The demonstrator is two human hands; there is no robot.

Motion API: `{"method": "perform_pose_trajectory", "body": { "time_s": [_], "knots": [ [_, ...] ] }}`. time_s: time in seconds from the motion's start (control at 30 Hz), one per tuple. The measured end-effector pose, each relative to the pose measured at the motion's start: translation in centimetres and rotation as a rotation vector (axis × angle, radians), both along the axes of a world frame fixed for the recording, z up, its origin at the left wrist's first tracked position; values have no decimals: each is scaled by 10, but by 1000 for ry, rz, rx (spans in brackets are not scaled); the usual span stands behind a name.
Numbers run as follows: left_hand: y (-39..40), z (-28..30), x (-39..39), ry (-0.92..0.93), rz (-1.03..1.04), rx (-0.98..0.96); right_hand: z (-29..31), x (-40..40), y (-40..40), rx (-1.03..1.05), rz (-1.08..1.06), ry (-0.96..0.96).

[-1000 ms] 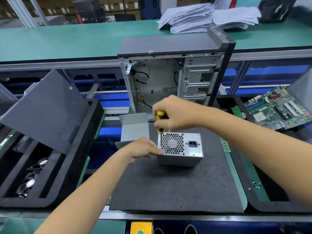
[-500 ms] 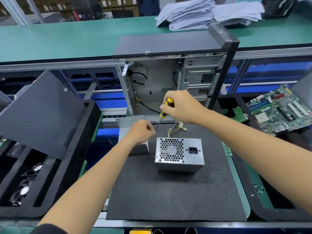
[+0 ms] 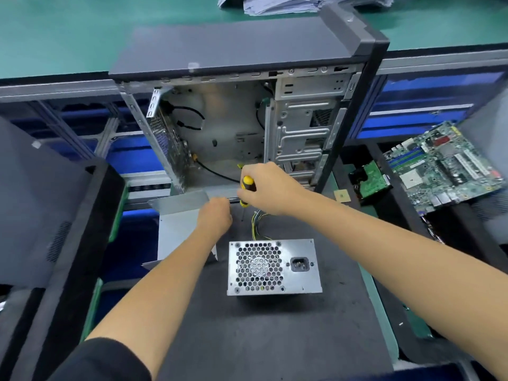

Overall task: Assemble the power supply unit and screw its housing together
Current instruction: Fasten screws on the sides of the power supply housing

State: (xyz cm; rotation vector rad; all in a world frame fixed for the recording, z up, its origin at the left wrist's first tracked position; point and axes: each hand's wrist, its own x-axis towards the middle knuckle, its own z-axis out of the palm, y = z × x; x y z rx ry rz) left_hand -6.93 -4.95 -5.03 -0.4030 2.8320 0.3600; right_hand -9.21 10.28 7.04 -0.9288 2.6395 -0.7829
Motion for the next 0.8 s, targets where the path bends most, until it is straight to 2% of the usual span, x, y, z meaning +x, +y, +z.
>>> {"method": "perform_pose_trajectory", "body": {
  "time_s": [0.17, 0.27, 0.47, 0.57, 0.8],
  "knots": [
    [-3, -7, -5, 40, -53, -43, -10, -6, -6, 36, 25, -10],
    [-3, -6, -6, 51, -36, 11, -11, -6, -7, 45, 23, -19],
    [-10, 19, 1, 201, 47, 438, 4, -5, -10, 21, -26, 66],
    [-15, 44, 10, 191, 104, 693, 22, -1, -11, -28, -38, 98],
    [-17, 95, 45, 268, -34, 784, 68, 18, -5, -288, -88, 127]
  ]
}}
